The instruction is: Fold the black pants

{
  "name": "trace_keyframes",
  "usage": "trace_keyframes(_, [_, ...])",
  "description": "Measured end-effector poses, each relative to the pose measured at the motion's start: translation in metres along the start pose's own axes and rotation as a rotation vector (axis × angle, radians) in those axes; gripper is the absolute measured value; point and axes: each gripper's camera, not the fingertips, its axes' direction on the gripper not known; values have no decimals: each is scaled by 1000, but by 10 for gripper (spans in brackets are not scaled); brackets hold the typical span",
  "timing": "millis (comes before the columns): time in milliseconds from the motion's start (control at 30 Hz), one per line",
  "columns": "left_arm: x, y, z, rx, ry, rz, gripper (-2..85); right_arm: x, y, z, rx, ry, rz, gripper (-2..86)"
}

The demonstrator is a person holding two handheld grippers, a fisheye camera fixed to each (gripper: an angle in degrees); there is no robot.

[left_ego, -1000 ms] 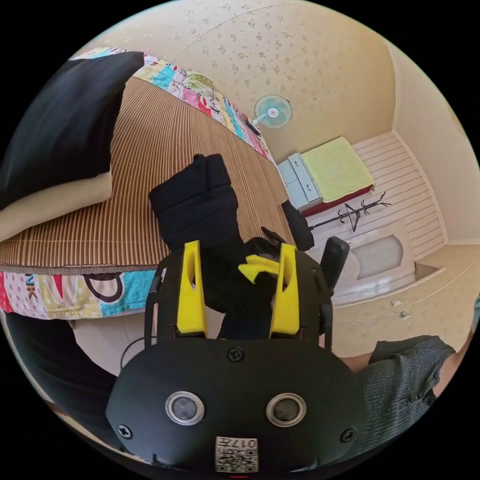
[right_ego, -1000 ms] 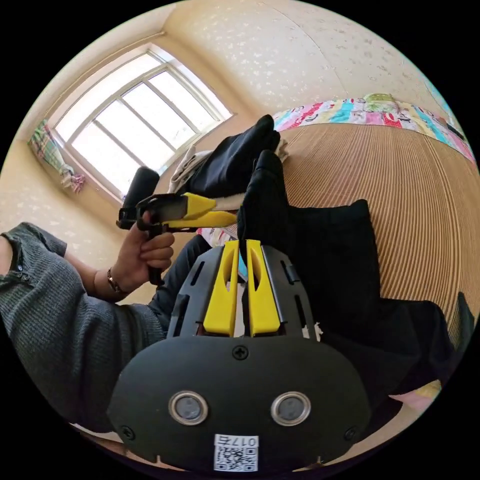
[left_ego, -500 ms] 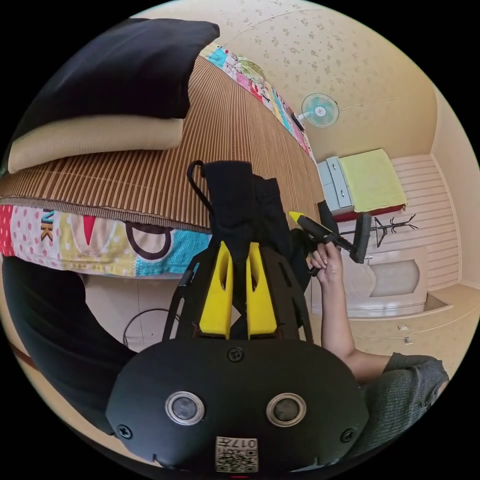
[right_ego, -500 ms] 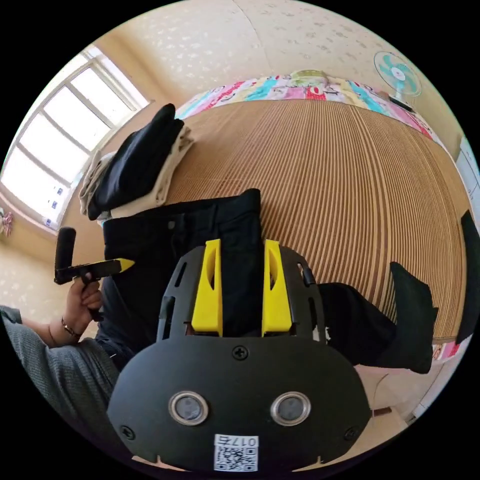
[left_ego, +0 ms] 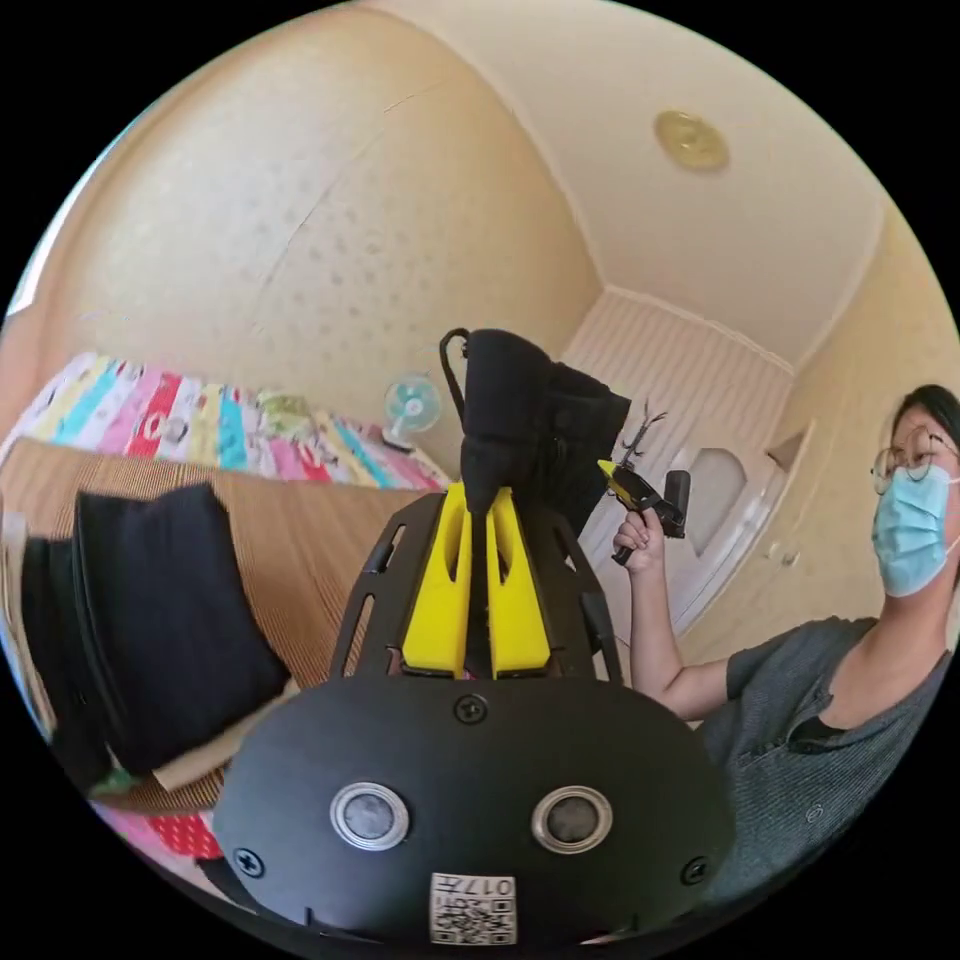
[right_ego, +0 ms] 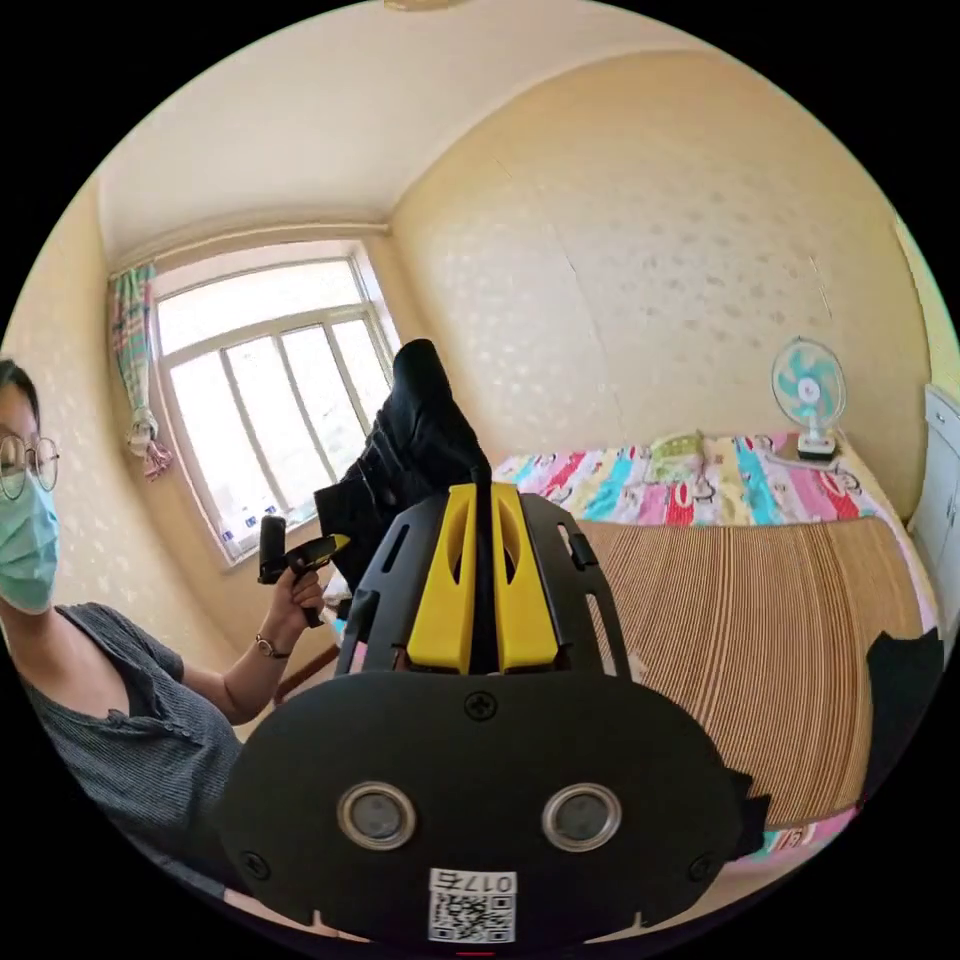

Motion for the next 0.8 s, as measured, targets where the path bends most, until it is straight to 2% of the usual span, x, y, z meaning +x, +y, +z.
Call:
trace_keyframes(100, [89, -61, -54, 154, 27, 242, -4, -88, -43, -73, 209, 73, -197, 26])
trace_keyframes(167, [162, -90, -91, 243, -8, 416, -2, -134, -60, -110, 292, 140, -254, 26])
trace_keyframes(267, [235, -109, -125, 322, -14, 549, 1, -190, -72, -163, 417, 203, -308, 26])
trace_keyframes(533, [345, -127, -190, 509, 71, 629, -1, -270, -67, -242, 646, 210, -327, 27])
trace_keyframes(700, [360, -131, -202, 578, 96, 590, -1, -291, -63, -249, 600, 259, -373, 29])
trace_keyframes(800, [347, -129, -191, 535, 104, 560, -3, -280, -50, -233, 559, 306, -357, 30])
